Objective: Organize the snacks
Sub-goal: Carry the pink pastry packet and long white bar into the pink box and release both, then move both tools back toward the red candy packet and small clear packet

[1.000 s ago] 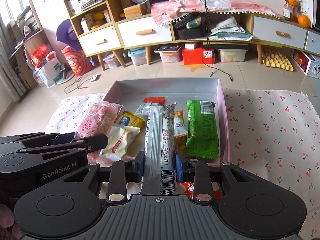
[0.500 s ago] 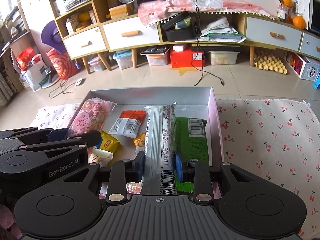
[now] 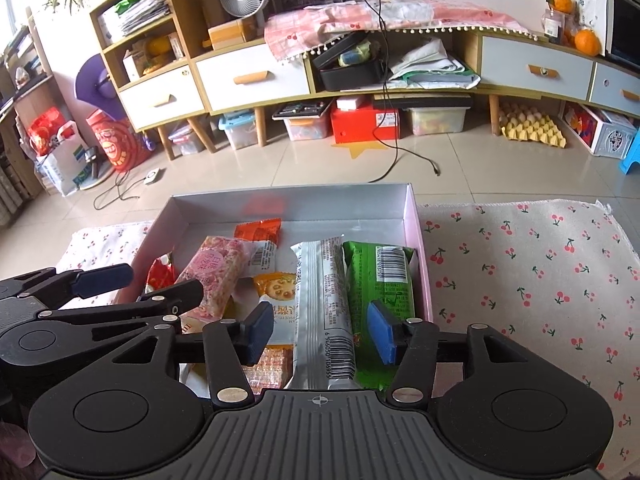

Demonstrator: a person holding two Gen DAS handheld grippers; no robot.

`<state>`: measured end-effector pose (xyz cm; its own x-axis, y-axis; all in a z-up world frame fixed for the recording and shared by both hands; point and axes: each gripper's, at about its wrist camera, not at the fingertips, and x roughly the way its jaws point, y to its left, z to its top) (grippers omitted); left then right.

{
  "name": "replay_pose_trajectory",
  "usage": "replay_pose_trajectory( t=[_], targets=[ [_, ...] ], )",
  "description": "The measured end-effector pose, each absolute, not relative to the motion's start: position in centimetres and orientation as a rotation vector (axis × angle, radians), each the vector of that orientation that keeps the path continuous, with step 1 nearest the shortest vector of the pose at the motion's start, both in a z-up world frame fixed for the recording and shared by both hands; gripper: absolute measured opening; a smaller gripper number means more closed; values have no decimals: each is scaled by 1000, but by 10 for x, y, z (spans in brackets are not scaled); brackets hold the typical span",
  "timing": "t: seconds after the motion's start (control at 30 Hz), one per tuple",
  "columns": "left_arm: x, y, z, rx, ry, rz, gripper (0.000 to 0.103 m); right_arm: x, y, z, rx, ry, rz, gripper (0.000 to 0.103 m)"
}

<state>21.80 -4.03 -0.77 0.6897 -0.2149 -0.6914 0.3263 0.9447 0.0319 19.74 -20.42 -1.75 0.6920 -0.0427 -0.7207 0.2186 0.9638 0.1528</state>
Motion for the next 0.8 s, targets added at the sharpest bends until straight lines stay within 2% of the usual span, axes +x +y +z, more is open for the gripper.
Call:
replay_pose_trajectory(
  t=[0.17, 0.3, 0.37, 0.8],
  targets=[
    [208, -39, -1, 164, 751, -299, 69, 184, -203, -9, 221, 789, -150, 60],
    [196, -35, 3, 165, 752, -297, 73, 168, -204, -2, 223, 786, -148, 62],
    [190, -34, 5, 174, 755, -298, 75, 160, -203, 2, 216, 783, -145, 68],
    [148, -22, 11, 178, 783, -293, 93, 103, -200, 17, 198, 783, -104, 76]
  ],
)
